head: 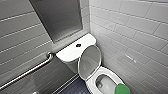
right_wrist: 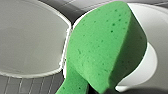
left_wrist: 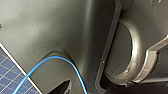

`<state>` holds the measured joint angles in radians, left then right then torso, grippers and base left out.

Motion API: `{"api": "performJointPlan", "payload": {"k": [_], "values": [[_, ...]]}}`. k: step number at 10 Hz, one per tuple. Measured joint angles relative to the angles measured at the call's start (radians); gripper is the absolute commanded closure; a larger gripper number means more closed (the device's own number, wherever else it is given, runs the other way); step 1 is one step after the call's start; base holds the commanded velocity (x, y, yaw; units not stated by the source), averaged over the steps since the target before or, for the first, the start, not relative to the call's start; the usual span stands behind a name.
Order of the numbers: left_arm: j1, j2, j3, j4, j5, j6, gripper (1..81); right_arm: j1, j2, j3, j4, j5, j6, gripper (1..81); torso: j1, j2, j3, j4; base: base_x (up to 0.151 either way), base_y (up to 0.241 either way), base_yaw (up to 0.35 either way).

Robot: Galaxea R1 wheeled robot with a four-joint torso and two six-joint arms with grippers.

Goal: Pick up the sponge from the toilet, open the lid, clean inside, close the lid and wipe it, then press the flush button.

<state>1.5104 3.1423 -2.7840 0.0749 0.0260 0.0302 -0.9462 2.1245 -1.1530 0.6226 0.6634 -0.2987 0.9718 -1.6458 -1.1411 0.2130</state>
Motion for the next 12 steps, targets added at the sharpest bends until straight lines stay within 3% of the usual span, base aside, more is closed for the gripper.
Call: {"api": "performJointPlan", "payload": {"k": [3, 5, 9, 12], "values": [[0.000, 0.000, 0.000, 0.000, 0.000, 0.000, 1.0, 0.126, 0.097, -0.151, 0.121, -0.161, -0.049, 81.1, 0.000, 0.000, 0.000, 0.000, 0.000, 0.000, 0.000], [0.000, 0.000, 0.000, 0.000, 0.000, 0.000, 1.0, 0.211, 0.164, -0.303, 0.164, -0.269, -0.061, 81.1, 0.000, 0.000, 0.000, 0.000, 0.000, 0.000, 0.000], [0.000, -0.001, 0.000, 0.000, 0.000, 0.000, 1.0, 0.359, 0.342, -0.586, 0.199, -0.475, -0.078, 81.1, 0.000, 0.000, 0.000, 0.000, 0.000, 0.000, 0.000], [0.000, -0.003, 0.000, 0.000, 0.000, 0.000, 1.0, 0.382, 0.456, -0.723, 0.208, -0.598, -0.083, 81.1, 0.000, 0.000, 0.000, 0.000, 0.000, 0.000, 0.000]]}}
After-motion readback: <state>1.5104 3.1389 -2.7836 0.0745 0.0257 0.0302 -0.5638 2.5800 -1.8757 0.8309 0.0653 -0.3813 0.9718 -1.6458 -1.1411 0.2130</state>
